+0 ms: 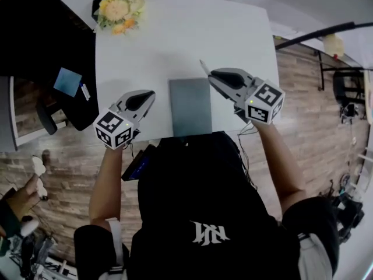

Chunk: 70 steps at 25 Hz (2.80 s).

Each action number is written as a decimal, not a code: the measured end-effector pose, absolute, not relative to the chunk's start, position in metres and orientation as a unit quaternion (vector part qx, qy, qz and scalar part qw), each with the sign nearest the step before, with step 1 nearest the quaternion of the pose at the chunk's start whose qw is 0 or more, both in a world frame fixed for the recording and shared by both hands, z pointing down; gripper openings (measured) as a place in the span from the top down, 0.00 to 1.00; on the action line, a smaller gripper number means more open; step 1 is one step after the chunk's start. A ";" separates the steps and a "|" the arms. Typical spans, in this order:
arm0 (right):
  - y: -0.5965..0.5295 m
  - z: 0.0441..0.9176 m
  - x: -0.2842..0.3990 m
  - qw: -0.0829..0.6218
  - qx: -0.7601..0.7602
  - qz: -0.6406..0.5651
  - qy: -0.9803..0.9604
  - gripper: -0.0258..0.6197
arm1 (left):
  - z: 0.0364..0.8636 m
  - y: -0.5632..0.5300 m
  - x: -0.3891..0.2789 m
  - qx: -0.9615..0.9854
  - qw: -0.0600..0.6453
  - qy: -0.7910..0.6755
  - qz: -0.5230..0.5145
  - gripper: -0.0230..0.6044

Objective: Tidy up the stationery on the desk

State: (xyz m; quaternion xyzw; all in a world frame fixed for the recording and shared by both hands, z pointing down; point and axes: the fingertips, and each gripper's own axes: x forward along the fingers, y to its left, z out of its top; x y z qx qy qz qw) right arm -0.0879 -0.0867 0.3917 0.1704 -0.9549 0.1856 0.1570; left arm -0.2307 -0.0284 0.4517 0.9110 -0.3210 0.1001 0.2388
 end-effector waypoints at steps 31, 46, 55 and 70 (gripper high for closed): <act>-0.009 0.571 -0.009 0.203 0.376 0.500 -0.753 0.86 | 0.491 -0.004 -0.188 0.915 0.280 -0.259 0.132 0.96; -0.006 0.576 -0.010 0.215 0.379 0.511 -0.741 0.86 | 0.490 0.000 -0.188 0.915 0.283 -0.254 0.131 0.96; -0.010 0.571 -0.007 0.214 0.378 0.501 -0.749 0.85 | 0.486 0.000 -0.198 0.911 0.284 -0.273 0.121 0.96; -0.068 0.368 -0.022 -0.053 0.267 0.294 -0.916 0.86 | 0.398 -0.014 -0.205 0.921 0.204 -0.327 0.051 0.96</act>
